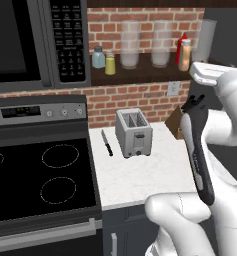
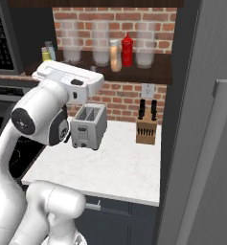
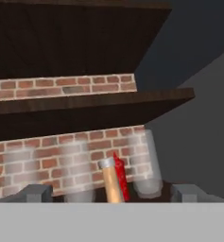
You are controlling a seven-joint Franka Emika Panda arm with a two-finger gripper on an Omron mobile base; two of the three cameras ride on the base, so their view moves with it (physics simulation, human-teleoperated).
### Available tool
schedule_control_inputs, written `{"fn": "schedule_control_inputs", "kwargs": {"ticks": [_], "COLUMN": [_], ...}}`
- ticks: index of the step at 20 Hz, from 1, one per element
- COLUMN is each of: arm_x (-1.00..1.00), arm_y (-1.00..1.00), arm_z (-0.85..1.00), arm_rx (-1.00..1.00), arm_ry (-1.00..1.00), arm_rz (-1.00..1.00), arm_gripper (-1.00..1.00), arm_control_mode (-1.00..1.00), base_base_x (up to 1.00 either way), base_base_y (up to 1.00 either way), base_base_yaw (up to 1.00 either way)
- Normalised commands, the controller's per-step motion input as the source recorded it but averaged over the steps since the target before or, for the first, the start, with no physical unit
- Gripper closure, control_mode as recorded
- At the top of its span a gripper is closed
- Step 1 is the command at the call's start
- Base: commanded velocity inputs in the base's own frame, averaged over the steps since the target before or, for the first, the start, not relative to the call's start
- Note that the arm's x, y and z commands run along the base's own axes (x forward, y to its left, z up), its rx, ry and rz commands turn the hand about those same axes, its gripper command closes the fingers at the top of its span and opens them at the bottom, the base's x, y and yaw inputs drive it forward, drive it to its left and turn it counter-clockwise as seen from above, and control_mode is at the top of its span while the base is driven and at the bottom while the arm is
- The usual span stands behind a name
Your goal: Put the shaker and condiment bottle from the counter next to their counterparts in the cabinet.
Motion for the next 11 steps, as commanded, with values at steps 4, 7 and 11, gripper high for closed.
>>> {"fn": "schedule_control_inputs", "kwargs": {"ticks": [4, 7, 11], "arm_x": [-1.00, -1.00, -1.00], "arm_y": [0.39, 0.34, 0.33], "arm_z": [0.12, 0.05, 0.00], "arm_rx": [0.00, 0.00, 0.00], "arm_ry": [-0.05, -0.04, -0.01], "arm_rz": [-0.07, -0.08, -0.08], "arm_gripper": [-1.00, -1.00, -1.00], "arm_control_mode": [-1.00, -1.00, -1.00], "base_base_x": [0.00, 0.00, 0.00], "base_base_y": [0.00, 0.00, 0.00], "base_base_yaw": [0.00, 0.00, 0.00]}}
